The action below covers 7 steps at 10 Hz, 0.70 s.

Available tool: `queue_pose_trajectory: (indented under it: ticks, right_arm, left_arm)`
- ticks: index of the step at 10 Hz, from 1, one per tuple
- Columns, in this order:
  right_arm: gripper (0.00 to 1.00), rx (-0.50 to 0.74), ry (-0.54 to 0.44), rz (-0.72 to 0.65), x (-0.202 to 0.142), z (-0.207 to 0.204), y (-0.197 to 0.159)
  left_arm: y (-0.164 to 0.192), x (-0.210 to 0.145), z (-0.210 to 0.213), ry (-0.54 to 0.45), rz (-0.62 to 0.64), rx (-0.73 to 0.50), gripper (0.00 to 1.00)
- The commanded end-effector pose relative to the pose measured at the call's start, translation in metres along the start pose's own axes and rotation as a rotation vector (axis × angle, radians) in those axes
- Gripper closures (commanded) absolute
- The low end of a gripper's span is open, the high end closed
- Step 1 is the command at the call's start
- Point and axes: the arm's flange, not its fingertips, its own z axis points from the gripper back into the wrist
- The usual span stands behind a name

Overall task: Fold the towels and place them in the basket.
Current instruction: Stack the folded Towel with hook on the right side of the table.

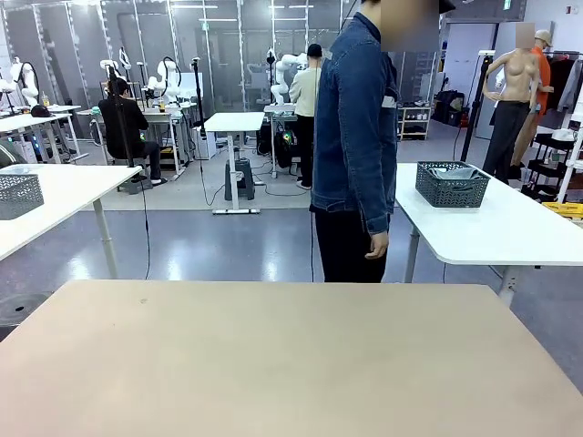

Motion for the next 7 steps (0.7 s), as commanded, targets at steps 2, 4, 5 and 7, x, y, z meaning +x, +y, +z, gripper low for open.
queue_pose_trajectory:
  ticks: [2, 4, 5, 7]
  right_arm:
    - [0.0, 0.003, 0.002, 0.007, -0.0014, -0.0002, -0.0006]
    - [0.0, 0.003, 0.002, 0.007, -0.0014, -0.0002, -0.0006]
    - [0.0, 0.003, 0.002, 0.007, -0.0014, -0.0002, -0.0006]
    - [0.0, 0.003, 0.002, 0.007, -0.0014, -0.0002, -0.0006]
  left_arm:
    - [-0.0002, -0.0001, 0.0005, 0.002, 0.003, 0.006, 0.0]
    - [-0.0002, -0.0001, 0.0005, 0.002, 0.003, 0.006, 0.0]
    - [-0.0002, -0.0001, 0.0005, 0.002, 0.003, 0.006, 0.0]
    - [-0.0002, -0.0001, 0.0005, 0.002, 0.003, 0.006, 0.0]
